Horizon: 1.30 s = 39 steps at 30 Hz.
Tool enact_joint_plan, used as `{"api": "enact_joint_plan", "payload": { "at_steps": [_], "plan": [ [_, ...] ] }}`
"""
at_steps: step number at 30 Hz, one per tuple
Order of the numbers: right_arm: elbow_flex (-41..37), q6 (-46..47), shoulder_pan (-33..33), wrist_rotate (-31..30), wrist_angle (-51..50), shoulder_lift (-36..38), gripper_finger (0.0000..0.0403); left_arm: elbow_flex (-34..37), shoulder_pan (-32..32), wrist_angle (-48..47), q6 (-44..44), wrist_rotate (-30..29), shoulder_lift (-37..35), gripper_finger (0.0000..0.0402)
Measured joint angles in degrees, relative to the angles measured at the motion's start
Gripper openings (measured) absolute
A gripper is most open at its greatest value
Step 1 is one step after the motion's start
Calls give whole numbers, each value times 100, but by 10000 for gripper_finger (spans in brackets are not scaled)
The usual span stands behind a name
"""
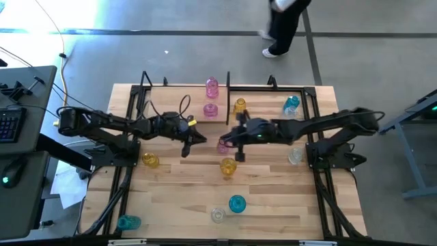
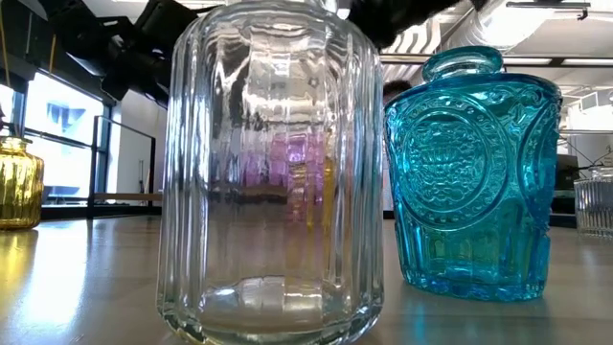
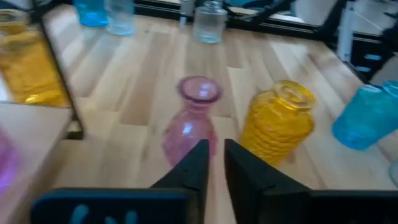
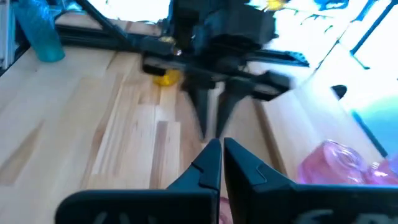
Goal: Sort vases onto shelf
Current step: Put the pink vase on the shelf
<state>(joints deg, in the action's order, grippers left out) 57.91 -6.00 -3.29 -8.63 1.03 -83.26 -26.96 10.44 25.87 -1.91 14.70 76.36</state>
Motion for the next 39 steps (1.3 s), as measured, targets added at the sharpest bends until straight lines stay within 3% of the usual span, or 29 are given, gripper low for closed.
{"api": "enact_joint_plan", "payload": {
  "at_steps": [7, 16, 33, 39],
  "plan": [
    [-862, -3, -4, -53, 688, 575, 0, -130, -301, 619, -258, -682, 760, 148],
    [-914, -206, -13, -218, 602, 589, 0, -761, -301, 886, -651, -737, 1769, 223],
    [-914, -348, -15, -215, 432, 585, 0, -1182, -317, 1485, -816, -737, 2449, 231],
    [-914, -348, -15, -215, 406, 585, 0, -1189, -343, 1595, -592, -798, 2465, 194]
  ]
}}
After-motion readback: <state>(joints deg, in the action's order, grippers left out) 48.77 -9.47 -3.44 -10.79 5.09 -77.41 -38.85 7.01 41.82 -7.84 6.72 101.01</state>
